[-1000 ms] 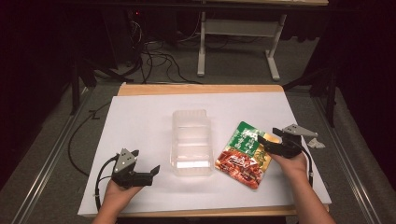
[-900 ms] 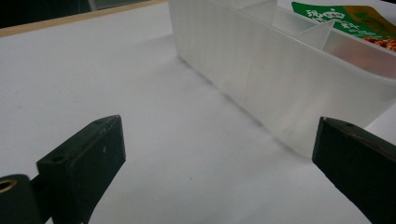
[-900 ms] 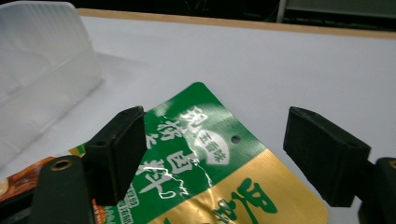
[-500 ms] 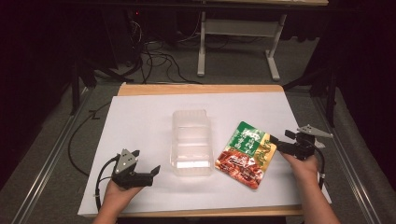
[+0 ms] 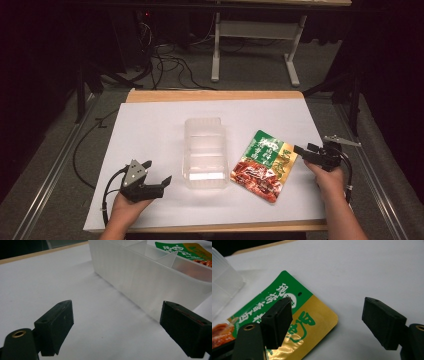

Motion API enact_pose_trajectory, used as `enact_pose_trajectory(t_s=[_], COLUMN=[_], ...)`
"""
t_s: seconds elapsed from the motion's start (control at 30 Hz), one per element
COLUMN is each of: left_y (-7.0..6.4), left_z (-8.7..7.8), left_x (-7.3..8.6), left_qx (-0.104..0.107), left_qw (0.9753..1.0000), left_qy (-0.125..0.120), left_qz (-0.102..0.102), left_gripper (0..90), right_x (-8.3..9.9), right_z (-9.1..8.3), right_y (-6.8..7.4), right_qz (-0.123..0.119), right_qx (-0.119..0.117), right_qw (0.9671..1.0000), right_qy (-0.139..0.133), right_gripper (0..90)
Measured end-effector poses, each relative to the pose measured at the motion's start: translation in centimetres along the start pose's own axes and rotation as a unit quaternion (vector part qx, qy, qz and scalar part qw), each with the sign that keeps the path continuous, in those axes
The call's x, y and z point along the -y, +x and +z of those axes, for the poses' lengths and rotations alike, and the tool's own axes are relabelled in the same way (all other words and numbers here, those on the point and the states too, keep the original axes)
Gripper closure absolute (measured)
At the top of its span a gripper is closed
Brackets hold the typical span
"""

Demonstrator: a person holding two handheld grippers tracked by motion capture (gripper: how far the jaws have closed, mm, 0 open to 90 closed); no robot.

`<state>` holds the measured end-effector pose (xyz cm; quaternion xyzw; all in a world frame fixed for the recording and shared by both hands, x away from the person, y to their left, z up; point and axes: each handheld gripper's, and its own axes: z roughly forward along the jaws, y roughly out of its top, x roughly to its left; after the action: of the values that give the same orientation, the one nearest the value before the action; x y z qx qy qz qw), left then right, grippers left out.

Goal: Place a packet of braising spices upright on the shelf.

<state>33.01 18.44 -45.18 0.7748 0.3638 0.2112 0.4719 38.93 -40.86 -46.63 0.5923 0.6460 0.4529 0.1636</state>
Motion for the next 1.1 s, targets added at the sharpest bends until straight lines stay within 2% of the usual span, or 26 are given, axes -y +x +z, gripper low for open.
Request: enact_pose_trajectory(t_s=[0.1,0.2,0.33,0.4,0.43,0.53,0.57,0.77,0.93,1.1], left_y=[0.0,-0.1,0.0,0.0,0.0,-0.1,-0.1,-0.2,-0.2,-0.2], left_z=[0.0,0.0,0.0,0.0,-0.1,0.0,0.0,0.1,0.1,0.1], left_x=[0.0,0.0,0.0,0.0,0.0,0.0,0.1,0.1,0.1,0.1], left_qx=[0.003,0.006,0.005,0.004,0.005,0.005,0.006,0.008,0.008,0.009], left_qw=[1.0,1.0,1.0,1.0,1.0,1.0,1.0,1.0,1.0,1.0], left_qy=[-0.002,0.0,-0.001,-0.001,-0.003,-0.001,0.0,0.002,0.002,0.001], left_qz=[-0.005,-0.005,-0.007,-0.007,-0.007,-0.003,-0.002,0.0,0.0,0.0], left_gripper=[12.2,12.2,12.2,12.1,12.1,12.1,12.1,12.1,12.2,12.2], right_x=[0.1,0.2,0.4,0.4,0.5,0.4,0.5,0.5,0.5,0.3], right_z=[0.2,0.5,1.1,1.2,1.5,1.5,1.6,1.9,1.7,1.5], right_y=[-0.1,-0.1,-0.3,-0.4,-0.4,-0.5,-0.5,-0.4,-0.2,1.0], right_qz=[0.014,0.017,0.047,0.051,0.061,0.065,0.075,0.078,0.083,0.063], right_qx=[-0.011,-0.016,-0.035,-0.037,-0.037,-0.04,-0.051,-0.069,-0.084,-0.109], right_qw=[0.9998,0.9996,0.9977,0.9973,0.9962,0.9958,0.9946,0.9931,0.9922,0.9918], right_qy=[0.008,0.018,0.035,0.039,0.05,0.051,0.05,0.054,0.039,0.025], right_gripper=[27.3,27.4,28.6,28.7,29.2,30.2,30.3,31.9,34.7,37.9])
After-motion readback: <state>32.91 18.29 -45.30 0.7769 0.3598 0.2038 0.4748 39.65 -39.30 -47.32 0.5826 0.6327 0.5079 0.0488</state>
